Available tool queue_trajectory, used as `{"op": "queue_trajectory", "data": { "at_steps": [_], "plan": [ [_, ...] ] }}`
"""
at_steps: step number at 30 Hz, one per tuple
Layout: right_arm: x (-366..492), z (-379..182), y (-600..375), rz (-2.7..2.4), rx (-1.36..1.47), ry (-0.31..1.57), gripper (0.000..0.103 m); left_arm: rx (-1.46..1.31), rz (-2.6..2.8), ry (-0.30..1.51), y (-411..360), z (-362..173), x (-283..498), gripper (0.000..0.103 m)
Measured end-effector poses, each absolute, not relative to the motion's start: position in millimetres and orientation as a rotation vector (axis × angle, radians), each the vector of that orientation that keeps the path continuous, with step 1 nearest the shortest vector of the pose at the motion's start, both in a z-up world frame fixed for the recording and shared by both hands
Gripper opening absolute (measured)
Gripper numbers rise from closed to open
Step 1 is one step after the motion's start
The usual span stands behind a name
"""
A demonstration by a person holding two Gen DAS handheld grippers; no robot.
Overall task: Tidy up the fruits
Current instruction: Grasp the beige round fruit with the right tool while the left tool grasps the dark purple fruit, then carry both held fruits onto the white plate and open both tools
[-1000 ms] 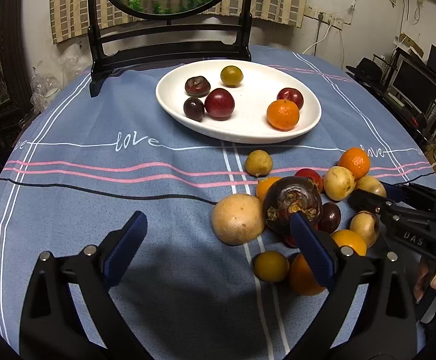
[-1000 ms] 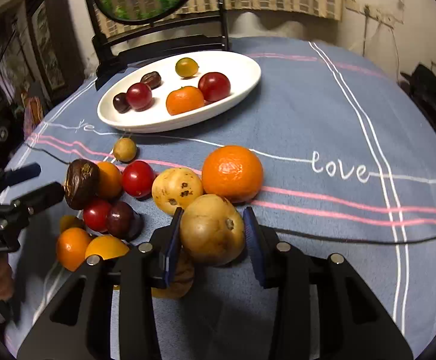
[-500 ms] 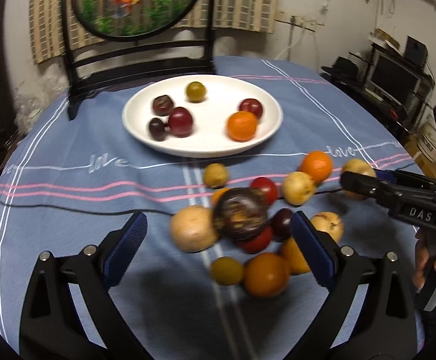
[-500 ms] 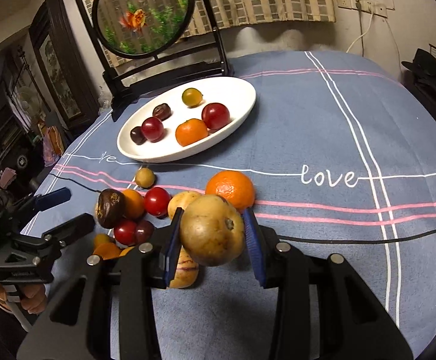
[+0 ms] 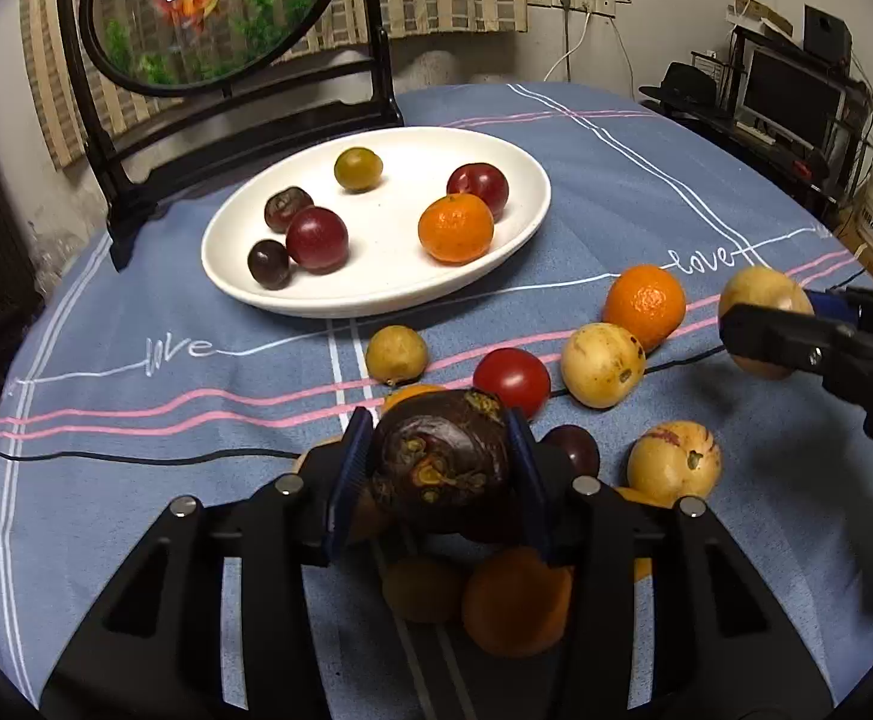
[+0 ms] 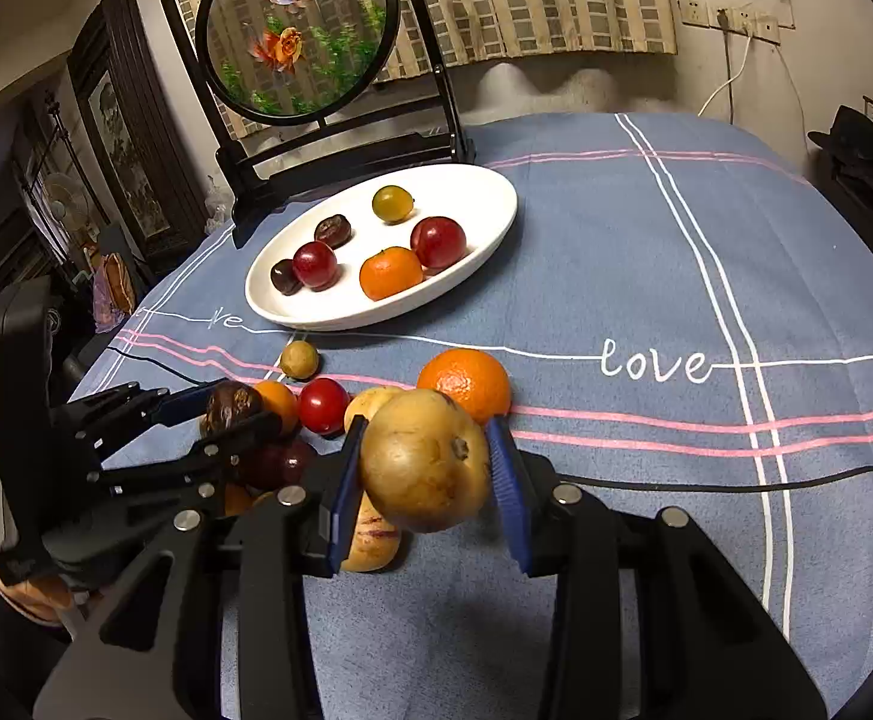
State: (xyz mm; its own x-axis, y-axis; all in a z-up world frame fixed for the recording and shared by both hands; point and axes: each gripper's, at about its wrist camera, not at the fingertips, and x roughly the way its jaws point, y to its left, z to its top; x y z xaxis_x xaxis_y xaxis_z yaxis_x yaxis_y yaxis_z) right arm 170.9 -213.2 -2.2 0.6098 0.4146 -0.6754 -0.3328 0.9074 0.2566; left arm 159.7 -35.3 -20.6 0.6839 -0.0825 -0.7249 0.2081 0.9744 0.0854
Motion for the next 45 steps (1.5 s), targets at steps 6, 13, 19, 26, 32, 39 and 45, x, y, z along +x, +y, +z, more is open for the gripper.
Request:
{"op": "queue_trajectory", "data": {
  "at_steps": [6,13,19,26,32,39,45],
  "plan": [
    [172.0,-2.9,-211.8,0.431,0.108,0.813,0.040,0.122,-0.177,0.776,-25.3,-2.5,152.0,0.046],
    [171.9,-0.2,-209.8,0.443,0.128,0.812,0.040,0.045,-0.168,0.794,-2.3,19.1,160.1,0.046],
    [170.6,21.0,-205.8,0.448,0.150,0.751,0.040,0.019,-0.131,0.784,16.1,34.8,182.1,0.046],
    [214.6,43.6,-165.2,0.525,0.091,0.748,0.041,0.016,-0.095,0.760,22.9,48.1,224.3,0.046],
    [261.9,29.3,-124.2,0.553,0.083,0.819,0.041,-0.010,-0.039,0.797,29.2,38.0,272.5,0.046],
    [286.8,7.1,-91.7,0.548,-0.004,0.889,0.041,-0.002,0.013,0.850,36.0,16.5,302.8,0.046],
    [294.2,-2.9,-67.6,0.527,-0.087,0.902,0.043,-0.037,0.044,0.873,46.6,6.2,315.4,0.047]
  ]
}}
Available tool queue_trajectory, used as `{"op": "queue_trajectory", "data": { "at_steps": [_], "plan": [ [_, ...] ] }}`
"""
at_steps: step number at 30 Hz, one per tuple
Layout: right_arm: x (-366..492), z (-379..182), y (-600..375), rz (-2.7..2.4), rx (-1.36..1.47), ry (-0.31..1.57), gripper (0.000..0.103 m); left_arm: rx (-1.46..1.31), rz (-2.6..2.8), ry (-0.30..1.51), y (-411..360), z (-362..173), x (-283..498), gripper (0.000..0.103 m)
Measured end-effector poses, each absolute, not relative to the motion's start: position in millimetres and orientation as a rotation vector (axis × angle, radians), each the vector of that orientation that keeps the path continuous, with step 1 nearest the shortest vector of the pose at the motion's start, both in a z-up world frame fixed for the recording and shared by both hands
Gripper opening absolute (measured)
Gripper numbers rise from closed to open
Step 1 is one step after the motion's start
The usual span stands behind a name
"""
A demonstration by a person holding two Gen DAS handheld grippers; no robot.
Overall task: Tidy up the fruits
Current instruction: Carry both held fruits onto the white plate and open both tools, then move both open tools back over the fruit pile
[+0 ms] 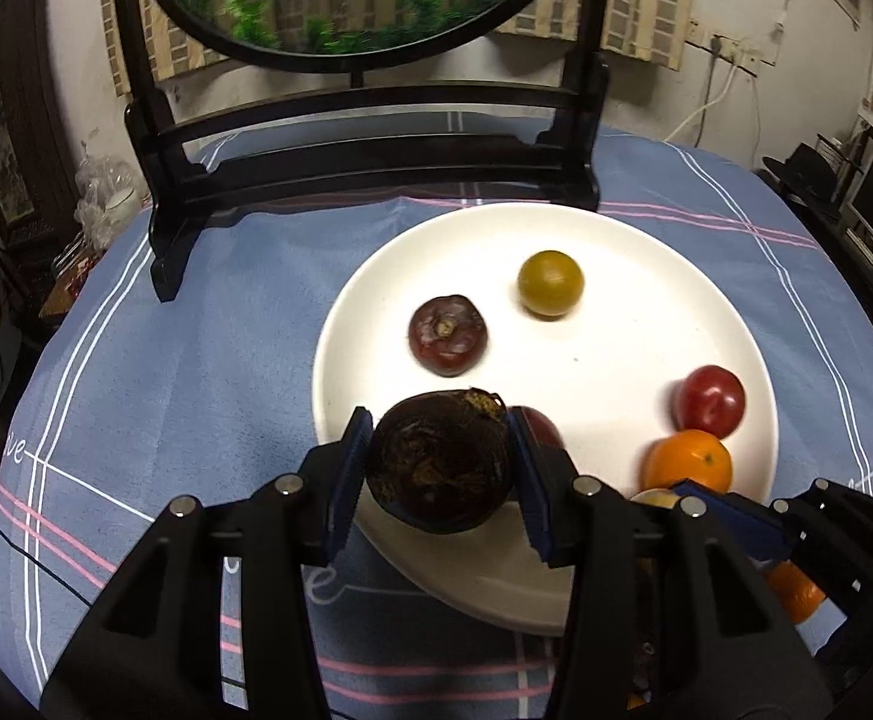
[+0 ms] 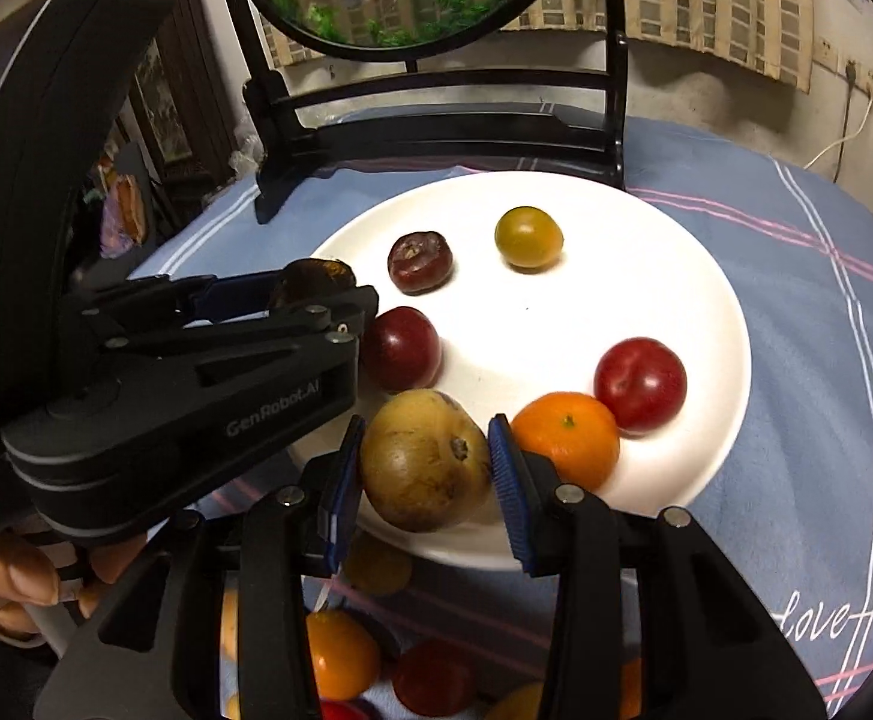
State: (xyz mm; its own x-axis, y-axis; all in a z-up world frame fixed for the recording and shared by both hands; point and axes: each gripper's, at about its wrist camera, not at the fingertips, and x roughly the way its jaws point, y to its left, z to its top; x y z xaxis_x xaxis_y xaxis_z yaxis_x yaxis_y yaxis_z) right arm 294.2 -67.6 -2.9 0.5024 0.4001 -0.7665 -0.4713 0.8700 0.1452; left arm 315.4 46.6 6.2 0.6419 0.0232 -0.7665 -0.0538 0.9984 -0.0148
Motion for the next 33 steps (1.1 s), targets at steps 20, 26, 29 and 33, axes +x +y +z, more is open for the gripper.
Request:
{"op": "queue_trajectory", "data": {
  "at_steps": [20,26,29,33],
  "plan": [
    [214.2,36.0,-181.9,0.433,0.134,0.787,0.067,-0.076,0.001,0.743,46.6,43.9,206.3,0.091],
    [189.1,22.4,-204.0,0.419,0.201,0.800,0.068,-0.050,-0.032,0.757,35.0,25.8,170.3,0.092],
    [181.1,16.3,-204.5,0.414,0.183,0.808,0.068,-0.042,-0.032,0.775,32.9,16.3,160.7,0.092],
    [172.4,7.5,-202.3,0.408,0.125,0.810,0.068,-0.048,-0.025,0.791,33.0,8.9,156.1,0.092]
  ]
}}
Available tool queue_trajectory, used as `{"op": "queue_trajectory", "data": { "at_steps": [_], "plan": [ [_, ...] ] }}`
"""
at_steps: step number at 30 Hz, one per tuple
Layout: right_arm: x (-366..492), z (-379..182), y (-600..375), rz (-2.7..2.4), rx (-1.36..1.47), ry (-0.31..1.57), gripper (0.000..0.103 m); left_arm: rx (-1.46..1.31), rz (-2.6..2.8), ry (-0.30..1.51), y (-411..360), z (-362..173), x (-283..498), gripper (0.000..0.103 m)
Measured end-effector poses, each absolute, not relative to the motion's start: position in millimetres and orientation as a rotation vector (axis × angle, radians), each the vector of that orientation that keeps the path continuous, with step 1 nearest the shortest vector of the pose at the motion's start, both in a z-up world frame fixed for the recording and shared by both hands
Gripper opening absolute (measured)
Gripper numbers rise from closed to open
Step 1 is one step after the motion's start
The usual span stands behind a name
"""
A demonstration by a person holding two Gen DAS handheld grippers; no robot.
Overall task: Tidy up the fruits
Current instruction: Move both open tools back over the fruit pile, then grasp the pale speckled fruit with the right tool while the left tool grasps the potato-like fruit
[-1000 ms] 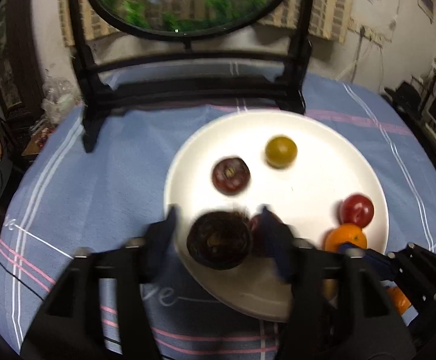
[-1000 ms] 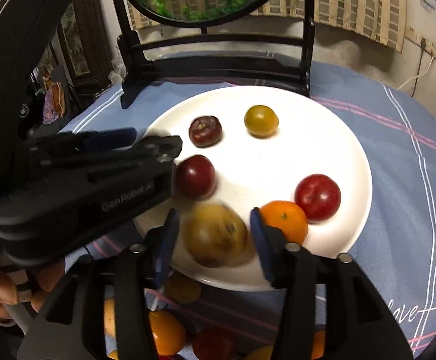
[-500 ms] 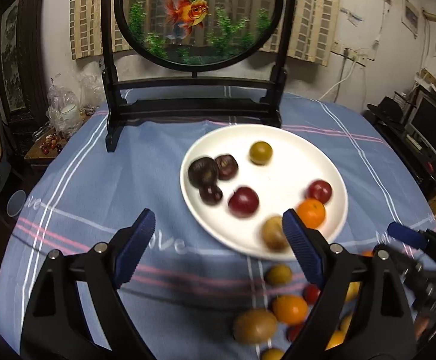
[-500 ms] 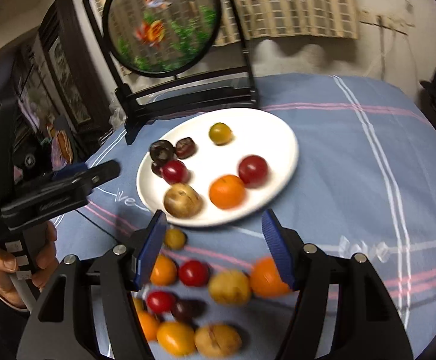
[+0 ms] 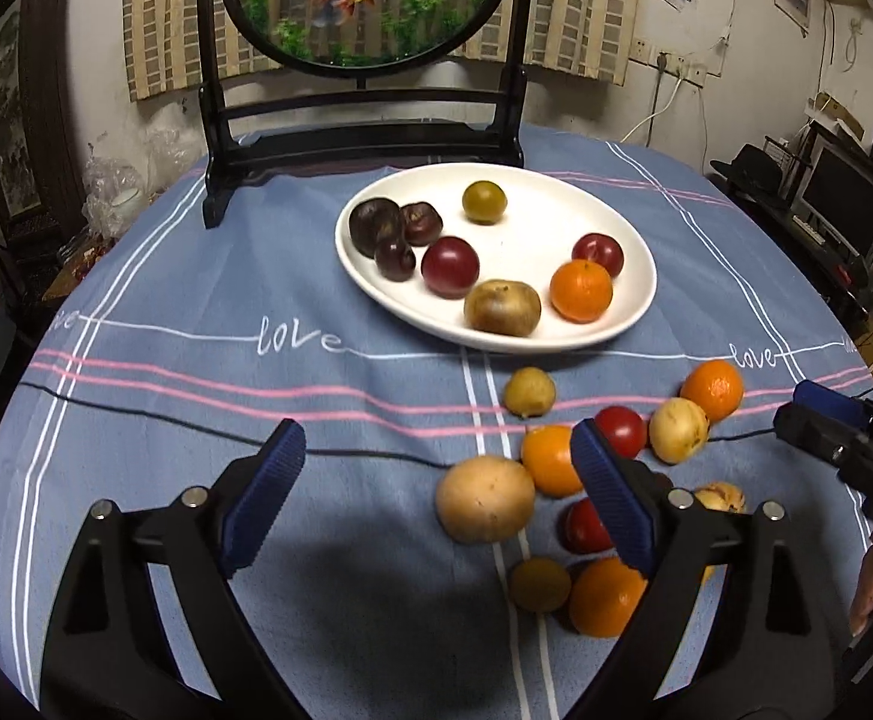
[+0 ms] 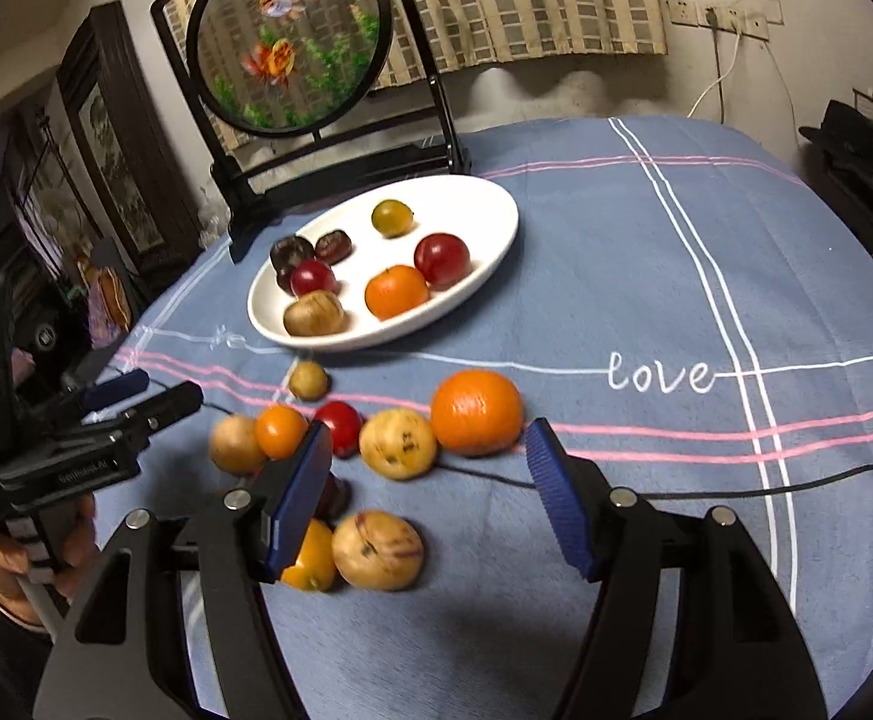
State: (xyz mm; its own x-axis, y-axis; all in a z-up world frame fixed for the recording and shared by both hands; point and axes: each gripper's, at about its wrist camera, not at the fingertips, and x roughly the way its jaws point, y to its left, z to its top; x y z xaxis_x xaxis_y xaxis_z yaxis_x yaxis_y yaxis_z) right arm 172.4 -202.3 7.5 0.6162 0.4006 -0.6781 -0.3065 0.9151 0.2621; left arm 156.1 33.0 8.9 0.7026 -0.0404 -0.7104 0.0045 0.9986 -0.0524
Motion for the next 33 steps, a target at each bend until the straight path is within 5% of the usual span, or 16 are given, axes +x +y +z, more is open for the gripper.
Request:
{"op": "queue_trajectory", "data": {
  "at_steps": [33],
  "plan": [
    [145.8,-39.9,-150.6,0.378,-0.348,0.950,0.067,-0.019,-0.036,0.813,29.8,-4.4,150.5,0.093]
  ]
}}
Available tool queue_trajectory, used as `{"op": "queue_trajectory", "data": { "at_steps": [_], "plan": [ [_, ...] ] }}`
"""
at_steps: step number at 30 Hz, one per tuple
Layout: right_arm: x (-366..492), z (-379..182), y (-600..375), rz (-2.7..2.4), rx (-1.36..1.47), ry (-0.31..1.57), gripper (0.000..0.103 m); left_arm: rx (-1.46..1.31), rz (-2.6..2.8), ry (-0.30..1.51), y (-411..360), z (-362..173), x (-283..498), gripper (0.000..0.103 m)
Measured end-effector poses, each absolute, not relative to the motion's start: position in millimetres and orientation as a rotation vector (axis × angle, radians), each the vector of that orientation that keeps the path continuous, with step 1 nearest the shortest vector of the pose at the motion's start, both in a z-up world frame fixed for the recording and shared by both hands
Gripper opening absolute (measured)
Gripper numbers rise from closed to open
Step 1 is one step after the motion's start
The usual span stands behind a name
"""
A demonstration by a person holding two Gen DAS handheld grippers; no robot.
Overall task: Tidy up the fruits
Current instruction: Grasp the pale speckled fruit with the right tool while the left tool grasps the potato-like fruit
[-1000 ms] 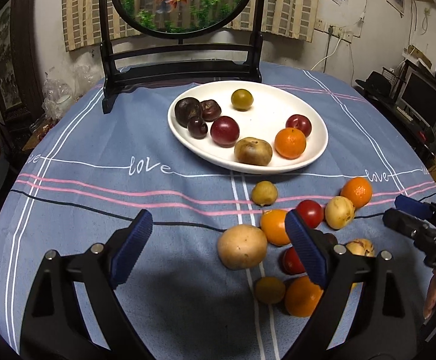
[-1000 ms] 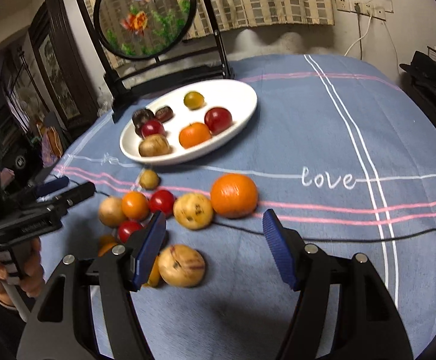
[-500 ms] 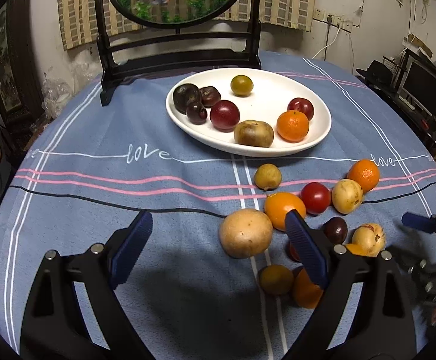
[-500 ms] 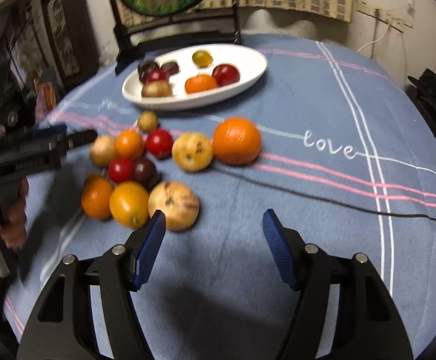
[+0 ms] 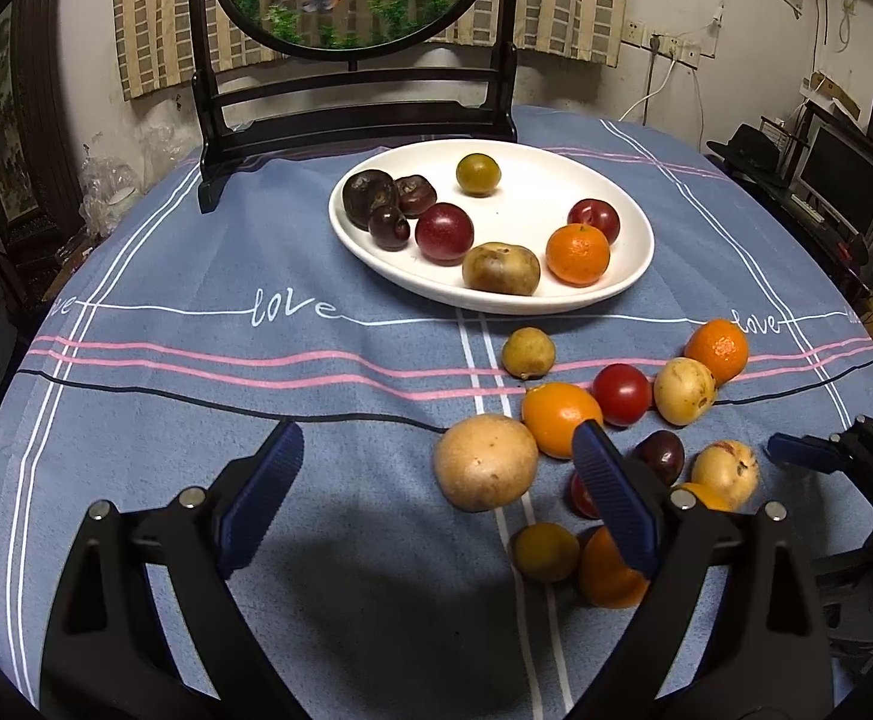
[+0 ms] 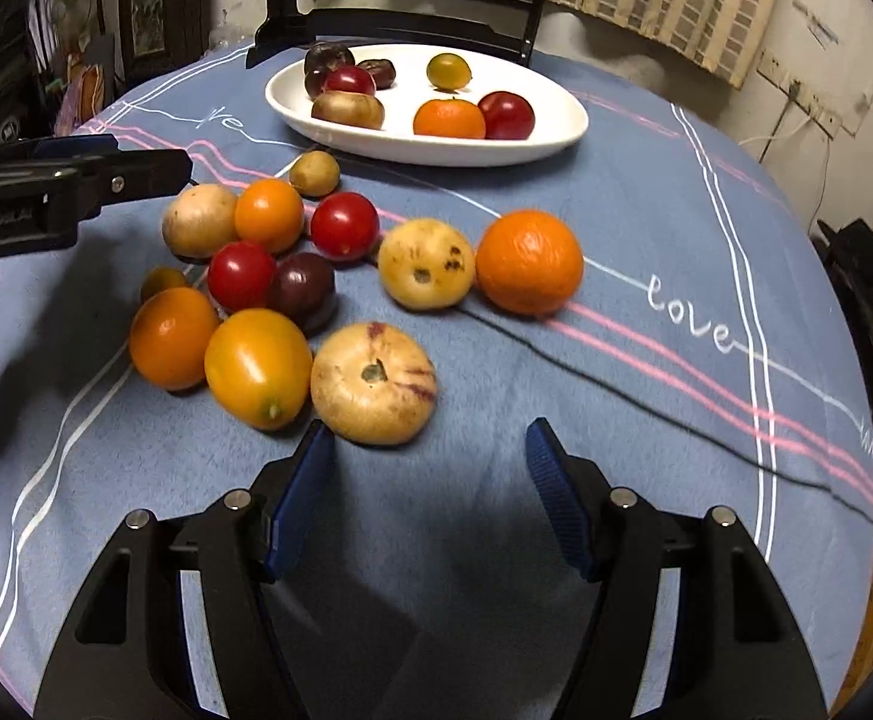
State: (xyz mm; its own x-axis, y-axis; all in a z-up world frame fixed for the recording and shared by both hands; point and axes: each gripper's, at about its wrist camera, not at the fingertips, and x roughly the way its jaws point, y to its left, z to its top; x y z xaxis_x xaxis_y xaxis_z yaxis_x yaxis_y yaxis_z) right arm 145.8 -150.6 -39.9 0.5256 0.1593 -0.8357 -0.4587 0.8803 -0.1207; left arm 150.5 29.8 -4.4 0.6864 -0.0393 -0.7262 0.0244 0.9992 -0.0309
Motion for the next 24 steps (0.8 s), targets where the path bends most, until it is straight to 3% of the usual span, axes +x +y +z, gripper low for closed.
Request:
{"op": "queue_trajectory", "data": {
  "at_steps": [6,16,24],
  "plan": [
    [157.8,-40.7,-144.3,0.376,-0.349,0.928,0.066,-0.017,-0.042,0.810,28.8,-3.2,149.2,0.093],
    [161.8,-40.9,-154.0,0.466,-0.189,0.939,0.040,-0.013,-0.038,0.824,29.0,-5.1,150.4,0.094],
    [155.2,-33.1,-163.9,0.478,-0.136,0.924,0.040,0.009,0.004,0.827,39.3,-6.1,154.7,0.094]
  ]
}}
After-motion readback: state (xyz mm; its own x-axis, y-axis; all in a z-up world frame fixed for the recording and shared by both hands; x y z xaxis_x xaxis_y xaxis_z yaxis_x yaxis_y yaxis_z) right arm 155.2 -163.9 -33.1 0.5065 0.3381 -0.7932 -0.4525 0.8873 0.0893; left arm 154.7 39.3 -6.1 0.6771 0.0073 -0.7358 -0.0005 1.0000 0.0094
